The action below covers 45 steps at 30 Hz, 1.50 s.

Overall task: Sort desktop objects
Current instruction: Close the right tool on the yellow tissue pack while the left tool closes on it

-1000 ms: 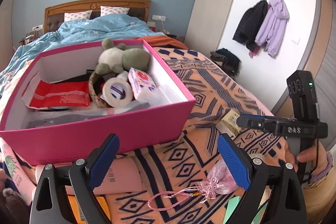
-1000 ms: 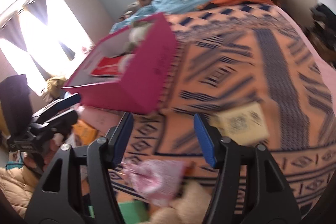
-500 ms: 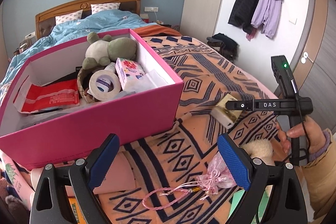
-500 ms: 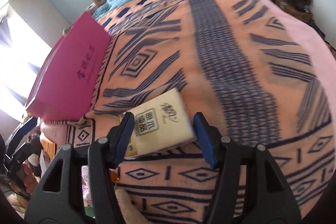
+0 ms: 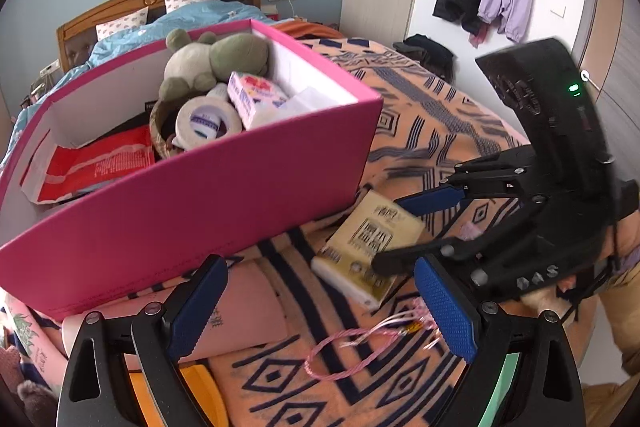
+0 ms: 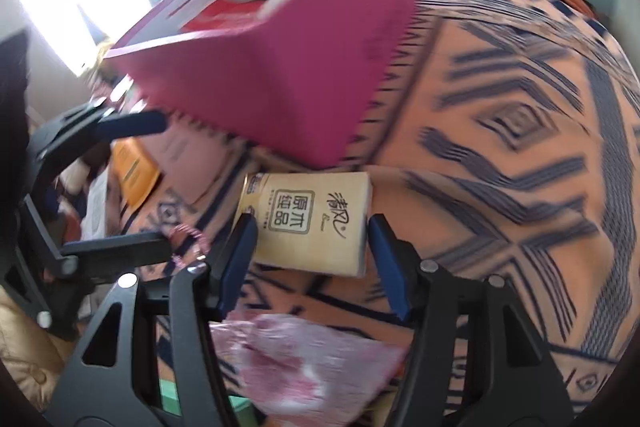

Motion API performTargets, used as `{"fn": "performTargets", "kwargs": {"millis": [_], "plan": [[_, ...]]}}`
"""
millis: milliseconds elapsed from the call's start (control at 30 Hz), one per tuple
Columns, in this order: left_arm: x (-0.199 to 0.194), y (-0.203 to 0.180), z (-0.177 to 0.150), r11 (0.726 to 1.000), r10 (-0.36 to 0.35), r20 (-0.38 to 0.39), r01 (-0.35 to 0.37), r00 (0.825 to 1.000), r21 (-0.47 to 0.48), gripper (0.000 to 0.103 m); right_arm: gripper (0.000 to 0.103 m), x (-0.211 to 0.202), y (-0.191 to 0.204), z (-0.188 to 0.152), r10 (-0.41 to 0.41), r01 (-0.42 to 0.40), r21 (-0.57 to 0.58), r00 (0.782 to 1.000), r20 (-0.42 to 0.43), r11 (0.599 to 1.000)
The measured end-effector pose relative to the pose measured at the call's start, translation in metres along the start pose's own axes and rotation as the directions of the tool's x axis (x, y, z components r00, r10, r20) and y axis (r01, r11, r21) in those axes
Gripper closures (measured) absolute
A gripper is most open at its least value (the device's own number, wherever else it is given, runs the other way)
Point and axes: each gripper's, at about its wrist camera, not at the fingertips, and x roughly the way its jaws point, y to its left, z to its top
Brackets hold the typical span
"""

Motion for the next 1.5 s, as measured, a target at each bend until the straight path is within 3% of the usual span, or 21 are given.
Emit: {"fn": "performTargets", "kwargs": {"millis": [200,433,767,900,1000,1200,1367,1500], "plan": [[-0.004,0.020,-0.005,0.997,-0.072,-0.013,0.072,0.997,-0.041,0.007,0.047,0.009,0.020,0.000,0.049,-0.051,-0.071,0.999,-0.023,0.996],[-0.013,0.038,-0.012,0.992,-0.100,-0.028,0.098,0.995,-0.075,0.007,0.047,0.021,0.037,0.016,0.100,-0.104,-0.133,0.994,-0.033,0.986],[0.000,0.027,-0.017,0.989,-0.135,-0.082,0.129,0.988,-0.070,0.007,0.047,-0.011,0.005,0.004,0.133,-0.139,0.111,0.989,0.061,0.984],[0.017,0.018,-0.017,0.991,-0.131,-0.129,0.126,0.983,-0.052,0.007,0.047,-0.016,0.005,-0.010,0.189,-0.195,0.153,0.981,0.050,0.969],[0.017,0.013,-0.017,0.991,-0.136,-0.132,0.132,0.982,-0.036,0.009,0.051,-0.007,0.008,-0.012,0.169,-0.170,0.160,0.985,0.020,0.972],[0.016,0.016,-0.020,0.982,-0.187,-0.135,0.180,0.973,-0.065,0.021,0.058,0.011,0.012,-0.001,0.211,-0.209,0.175,0.978,0.010,0.962],[0.020,0.021,-0.024,0.968,-0.238,-0.150,0.222,0.960,-0.115,0.047,0.064,0.021,0.012,0.011,0.190,-0.190,0.174,0.982,0.013,0.966],[0.019,0.030,-0.027,0.951,-0.278,-0.137,0.252,0.951,-0.181,0.048,0.064,0.020,0.011,0.014,0.190,-0.193,0.180,0.981,0.030,0.965]]}}
